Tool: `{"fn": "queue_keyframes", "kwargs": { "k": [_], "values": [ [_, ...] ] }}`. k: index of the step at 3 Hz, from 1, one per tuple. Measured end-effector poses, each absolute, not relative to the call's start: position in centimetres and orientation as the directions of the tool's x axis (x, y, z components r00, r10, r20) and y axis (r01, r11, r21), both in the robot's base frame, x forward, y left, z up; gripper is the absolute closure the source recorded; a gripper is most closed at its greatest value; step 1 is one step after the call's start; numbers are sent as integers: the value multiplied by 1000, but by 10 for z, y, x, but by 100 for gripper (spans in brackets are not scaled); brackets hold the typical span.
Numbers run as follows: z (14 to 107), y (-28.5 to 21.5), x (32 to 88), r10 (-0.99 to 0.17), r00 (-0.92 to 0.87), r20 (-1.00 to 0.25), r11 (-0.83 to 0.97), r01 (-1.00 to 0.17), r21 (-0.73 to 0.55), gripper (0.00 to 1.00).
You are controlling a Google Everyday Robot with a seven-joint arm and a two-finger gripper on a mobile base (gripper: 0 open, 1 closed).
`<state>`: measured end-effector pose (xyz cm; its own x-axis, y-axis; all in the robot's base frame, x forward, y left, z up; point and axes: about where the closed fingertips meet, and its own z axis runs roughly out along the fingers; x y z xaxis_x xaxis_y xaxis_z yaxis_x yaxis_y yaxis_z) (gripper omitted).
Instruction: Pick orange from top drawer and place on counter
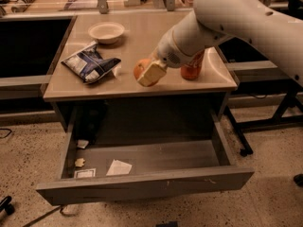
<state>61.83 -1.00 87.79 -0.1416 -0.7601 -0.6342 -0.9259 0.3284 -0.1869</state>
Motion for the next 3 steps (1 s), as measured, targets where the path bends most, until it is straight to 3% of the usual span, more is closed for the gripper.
{"fn": "queue_keyframes", "kwargs": {
  "k": [3],
  "values": [
    [870,-19,688,-707,-229,-669,502,-829,-247,100]
  ]
}}
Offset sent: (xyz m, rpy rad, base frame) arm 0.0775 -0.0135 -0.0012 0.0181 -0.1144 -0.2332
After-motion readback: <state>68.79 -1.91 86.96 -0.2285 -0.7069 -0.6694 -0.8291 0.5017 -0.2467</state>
